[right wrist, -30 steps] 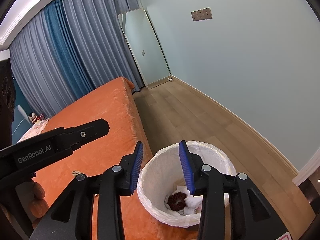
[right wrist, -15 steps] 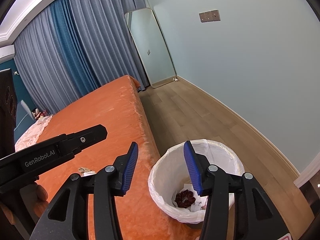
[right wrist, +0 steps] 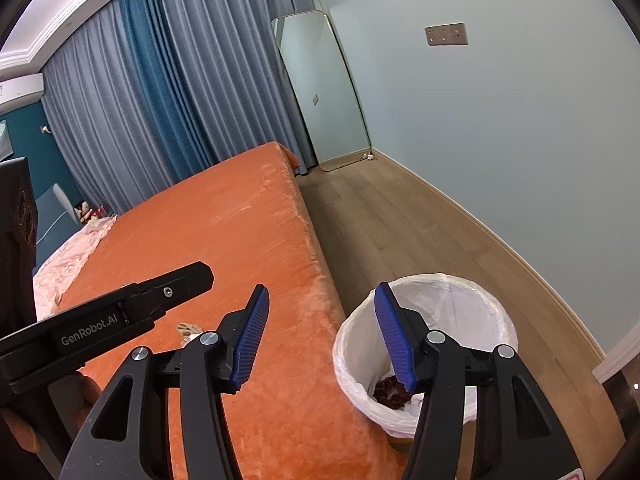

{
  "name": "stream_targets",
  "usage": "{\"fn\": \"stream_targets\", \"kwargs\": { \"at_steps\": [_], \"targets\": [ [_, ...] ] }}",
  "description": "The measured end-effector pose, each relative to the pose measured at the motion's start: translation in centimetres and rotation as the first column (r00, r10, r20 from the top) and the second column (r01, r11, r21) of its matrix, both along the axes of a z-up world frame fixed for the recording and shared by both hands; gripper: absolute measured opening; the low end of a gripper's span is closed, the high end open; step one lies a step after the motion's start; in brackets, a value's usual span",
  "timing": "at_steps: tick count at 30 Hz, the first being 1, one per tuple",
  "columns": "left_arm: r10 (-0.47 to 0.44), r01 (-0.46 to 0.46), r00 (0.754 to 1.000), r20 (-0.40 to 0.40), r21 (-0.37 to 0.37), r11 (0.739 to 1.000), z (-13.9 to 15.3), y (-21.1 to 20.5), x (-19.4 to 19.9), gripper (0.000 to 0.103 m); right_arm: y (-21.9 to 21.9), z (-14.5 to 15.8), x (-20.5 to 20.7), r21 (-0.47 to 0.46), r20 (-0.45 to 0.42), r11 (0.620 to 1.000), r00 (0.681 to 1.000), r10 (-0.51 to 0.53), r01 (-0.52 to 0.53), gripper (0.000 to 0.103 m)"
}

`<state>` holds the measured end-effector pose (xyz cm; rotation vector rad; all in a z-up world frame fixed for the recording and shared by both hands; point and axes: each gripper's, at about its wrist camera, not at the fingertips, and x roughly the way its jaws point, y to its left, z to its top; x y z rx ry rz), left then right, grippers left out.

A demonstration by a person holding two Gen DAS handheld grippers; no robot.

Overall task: Collect trash
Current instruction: 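Move both tools back over the tan and white socks on the bed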

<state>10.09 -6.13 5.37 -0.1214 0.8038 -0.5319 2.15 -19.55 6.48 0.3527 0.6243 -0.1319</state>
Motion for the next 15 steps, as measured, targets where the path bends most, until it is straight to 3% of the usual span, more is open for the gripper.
{"fn": "stream_targets", "kwargs": {
  "at_steps": [15],
  "targets": [
    [0.116, -0.117, 0.992, -0.041, -0.007, 0.993, -1.6, 7.4, 1.5, 0.054, 5.9, -1.0, 2.9, -0.015, -0.036, 0.994, 0.994, 0.103, -0.104, 0.054]
  ]
}}
